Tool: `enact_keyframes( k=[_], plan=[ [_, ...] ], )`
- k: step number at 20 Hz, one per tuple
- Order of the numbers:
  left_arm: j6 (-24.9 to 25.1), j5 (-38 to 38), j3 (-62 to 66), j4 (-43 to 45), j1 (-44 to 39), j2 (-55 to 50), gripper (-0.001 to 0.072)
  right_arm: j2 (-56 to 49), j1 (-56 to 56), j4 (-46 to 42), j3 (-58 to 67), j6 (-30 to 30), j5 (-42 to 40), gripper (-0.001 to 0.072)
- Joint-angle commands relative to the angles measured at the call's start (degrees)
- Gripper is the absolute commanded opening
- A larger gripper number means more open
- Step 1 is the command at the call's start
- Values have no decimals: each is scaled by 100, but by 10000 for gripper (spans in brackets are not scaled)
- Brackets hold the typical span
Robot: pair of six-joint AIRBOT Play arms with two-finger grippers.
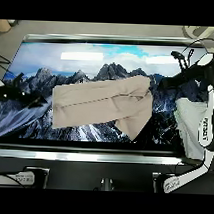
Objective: Fold the shirts.
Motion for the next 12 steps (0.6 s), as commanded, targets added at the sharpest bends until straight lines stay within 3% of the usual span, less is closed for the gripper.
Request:
enact_keyframes(
  k=[1, 2, 4, 12],
  plan=[
    [179, 125, -1591, 72, 92, 581, 417, 35, -157, -151, -267, -354, 986, 479],
    [304, 326, -1965, -48, 103, 682, 473, 35, -157, -155, -376, -328, 975, 479],
    [474, 553, -2323, -177, 98, 741, 473, 35, -157, -155, -483, -328, 999, 479],
    [361, 979, -2378, -205, -293, 595, 472, 35, -157, -186, -494, -330, 826, 480]
  ],
)
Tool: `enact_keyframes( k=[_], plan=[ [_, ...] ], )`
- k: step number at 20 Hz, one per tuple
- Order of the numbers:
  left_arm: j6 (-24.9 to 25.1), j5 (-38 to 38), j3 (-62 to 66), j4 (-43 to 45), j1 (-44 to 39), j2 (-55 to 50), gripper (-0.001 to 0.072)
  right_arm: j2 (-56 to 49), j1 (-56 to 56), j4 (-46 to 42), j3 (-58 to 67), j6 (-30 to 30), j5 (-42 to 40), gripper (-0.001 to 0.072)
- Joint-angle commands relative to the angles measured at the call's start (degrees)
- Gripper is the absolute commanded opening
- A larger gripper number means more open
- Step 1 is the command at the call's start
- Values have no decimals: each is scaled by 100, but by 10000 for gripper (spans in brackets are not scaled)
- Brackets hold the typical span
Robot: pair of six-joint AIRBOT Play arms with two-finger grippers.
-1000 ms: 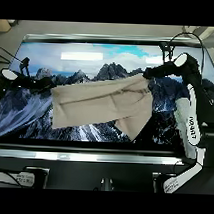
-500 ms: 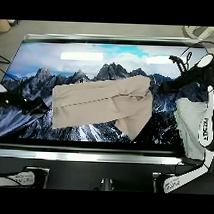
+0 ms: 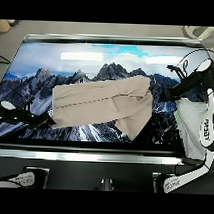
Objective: Fold the shirts.
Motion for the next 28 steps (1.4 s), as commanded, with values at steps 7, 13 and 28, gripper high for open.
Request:
enact_keyframes(
  k=[7, 13, 28],
  plan=[
    [-365, 393, -68, 22, -577, -131, 24, 11, -9, -162, -422, -57, -2, 485],
    [-323, 391, -55, 20, -577, -37, 24, 15, -9, 385, -1779, 24, -1185, 484],
    [-168, -39, 925, 28, -575, 461, 21, 553, -11, 1580, -2046, -566, -1792, 8]
  ],
)
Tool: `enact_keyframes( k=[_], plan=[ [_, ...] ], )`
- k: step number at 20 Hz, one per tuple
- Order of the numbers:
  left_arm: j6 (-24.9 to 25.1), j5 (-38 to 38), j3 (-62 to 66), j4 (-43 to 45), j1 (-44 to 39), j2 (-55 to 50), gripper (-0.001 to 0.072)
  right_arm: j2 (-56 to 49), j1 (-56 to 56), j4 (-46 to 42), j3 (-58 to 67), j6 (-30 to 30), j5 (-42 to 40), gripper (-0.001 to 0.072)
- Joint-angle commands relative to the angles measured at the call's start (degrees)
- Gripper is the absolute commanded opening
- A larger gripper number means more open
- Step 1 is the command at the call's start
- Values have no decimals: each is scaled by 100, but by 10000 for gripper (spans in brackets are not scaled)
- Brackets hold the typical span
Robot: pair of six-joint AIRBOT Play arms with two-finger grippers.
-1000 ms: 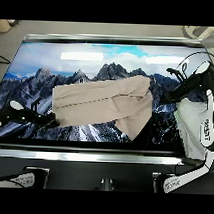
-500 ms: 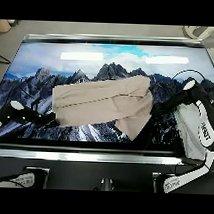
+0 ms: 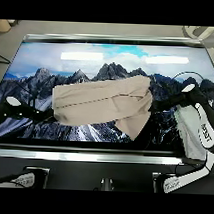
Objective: Fold the shirts.
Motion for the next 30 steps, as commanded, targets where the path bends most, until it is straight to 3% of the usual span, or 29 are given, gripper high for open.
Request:
enact_keyframes(
  k=[1, 5, 8, 10, 13, 18, 22, 25, 28, 30],
  plan=[
    [98, -208, 911, -15, 9, 586, 20, 730, -7, 199, 629, -374, 155, 8],
    [-107, -149, 3755, -15, 107, 2153, 21, 2903, -7, -103, 2618, -568, -391, 10],
    [-374, 328, 5790, 382, 149, 3071, 21, 4767, -7, -542, 3499, -595, -1591, 9],
    [-651, 850, 6323, 396, 149, 3541, 21, 5748, -7, -1086, 3510, -531, -2149, 8],
    [-739, 1045, 6363, 463, 168, 3947, 21, 6277, -7, -1860, 3510, 79, -2188, 8],
    [-826, 393, 6347, 748, 166, 3755, 21, 6122, -7, -2035, 3512, 46, -1821, 9],
    [-807, -852, 6347, 1058, 166, 3099, 22, 5429, -7, -2035, 3510, 549, -505, 9],
    [-804, -1486, 6120, 1056, 140, 2229, 22, 4406, -4, -2015, 3510, 544, 802, 9],
    [-673, -1615, 5077, 1056, -63, 1360, 23, 2988, 2, -1910, 3421, 549, 2337, 9],
    [-535, -1484, 4253, 1054, -275, 769, 23, 2000, 295, -2094, 3152, 516, 2505, 9]
  ],
)
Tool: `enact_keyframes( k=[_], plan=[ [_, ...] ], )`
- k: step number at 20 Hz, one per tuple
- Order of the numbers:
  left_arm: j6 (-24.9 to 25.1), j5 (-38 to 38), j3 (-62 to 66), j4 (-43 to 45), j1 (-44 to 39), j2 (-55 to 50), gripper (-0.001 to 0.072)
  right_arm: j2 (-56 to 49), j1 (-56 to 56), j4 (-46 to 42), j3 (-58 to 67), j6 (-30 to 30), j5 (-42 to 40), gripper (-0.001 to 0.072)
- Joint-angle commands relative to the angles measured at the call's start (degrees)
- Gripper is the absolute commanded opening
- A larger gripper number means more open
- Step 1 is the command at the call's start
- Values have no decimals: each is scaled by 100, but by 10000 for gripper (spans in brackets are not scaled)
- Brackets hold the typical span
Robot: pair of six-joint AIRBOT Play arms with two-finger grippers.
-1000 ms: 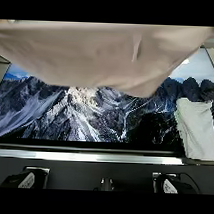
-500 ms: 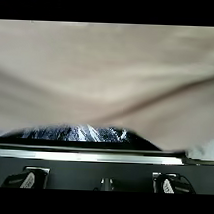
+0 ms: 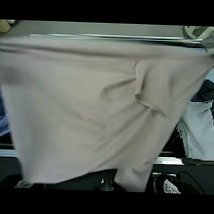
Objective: Fold the shirts.
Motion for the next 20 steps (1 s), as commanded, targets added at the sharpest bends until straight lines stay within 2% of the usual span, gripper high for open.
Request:
enact_keyframes(
  k=[1, 3, 6, 8, 13, 15, 17, 20],
  plan=[
    [291, 92, -1272, 28, -321, -1093, 23, -1604, 391, -170, -341, -2, 772, 8],
    [363, 658, -1655, 26, -433, -1816, 23, -2452, 772, -166, -402, 4, -90, 9],
    [352, 1355, -1464, -216, -428, -2892, 23, -3311, 1014, -109, -400, 249, -1657, 10],
    [688, 1705, -1163, -361, -439, -3381, 23, -3591, 984, 55, -400, 498, -2540, 10],
    [688, 2337, -271, -356, -439, -4024, 23, -3696, 984, -76, -387, 518, -4503, 10],
    [533, 2629, -37, -356, -402, -4111, 23, -3698, 984, -83, -389, 520, -4732, 10],
    [380, 2691, -28, -358, -380, -4164, 23, -3744, 984, -87, -391, 518, -4570, 10],
    [387, 1906, -44, -363, -479, -4441, 24, -3930, 990, -81, -396, 518, -3869, 10]
  ],
)
